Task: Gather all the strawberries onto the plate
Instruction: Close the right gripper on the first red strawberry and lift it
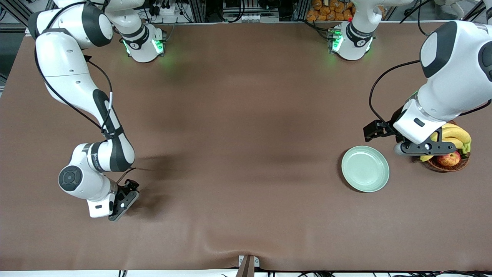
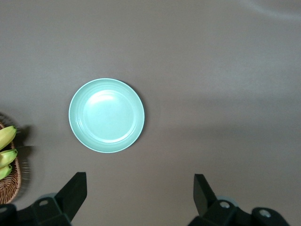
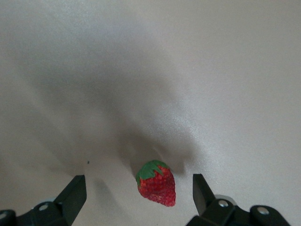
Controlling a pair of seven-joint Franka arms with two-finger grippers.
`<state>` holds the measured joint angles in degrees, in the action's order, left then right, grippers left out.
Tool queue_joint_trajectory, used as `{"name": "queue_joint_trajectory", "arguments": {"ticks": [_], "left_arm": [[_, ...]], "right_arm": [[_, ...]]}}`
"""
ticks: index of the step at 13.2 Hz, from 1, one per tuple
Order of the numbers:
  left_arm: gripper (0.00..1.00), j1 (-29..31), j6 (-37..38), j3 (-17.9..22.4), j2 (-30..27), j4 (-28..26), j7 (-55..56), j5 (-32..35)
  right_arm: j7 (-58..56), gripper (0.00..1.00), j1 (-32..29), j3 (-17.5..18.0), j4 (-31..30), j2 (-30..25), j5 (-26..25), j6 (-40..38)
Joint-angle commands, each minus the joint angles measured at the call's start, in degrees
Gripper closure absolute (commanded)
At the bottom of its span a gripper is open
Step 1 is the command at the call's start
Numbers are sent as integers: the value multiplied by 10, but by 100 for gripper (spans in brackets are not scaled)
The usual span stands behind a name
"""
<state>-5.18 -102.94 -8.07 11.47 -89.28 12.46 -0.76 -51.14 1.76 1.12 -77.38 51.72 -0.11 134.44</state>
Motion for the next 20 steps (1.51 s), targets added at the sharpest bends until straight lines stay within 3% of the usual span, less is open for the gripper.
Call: {"name": "queue_joint_trajectory", "arguments": {"ticks": [1,3,4,6,7,16,20], "left_arm": [[0,-6,5,2,8,14,11,-5],[0,-6,5,2,10,14,15,-4],[0,-10,4,1,15,15,16,-5],[0,-22,4,1,21,24,24,-5],[0,-22,4,1,21,24,31,-5],[0,-20,4,1,20,24,32,0],[0,-20,3,1,20,24,32,-1]], "right_arm": [[0,0,0,1,24,22,3,13],[0,0,0,1,25,23,3,19],[0,18,0,1,26,23,3,19],[12,78,0,1,26,26,3,20],[25,100,0,1,26,26,3,19],[39,100,7,4,26,1,13,-10],[46,100,36,26,40,-19,13,-51]]}}
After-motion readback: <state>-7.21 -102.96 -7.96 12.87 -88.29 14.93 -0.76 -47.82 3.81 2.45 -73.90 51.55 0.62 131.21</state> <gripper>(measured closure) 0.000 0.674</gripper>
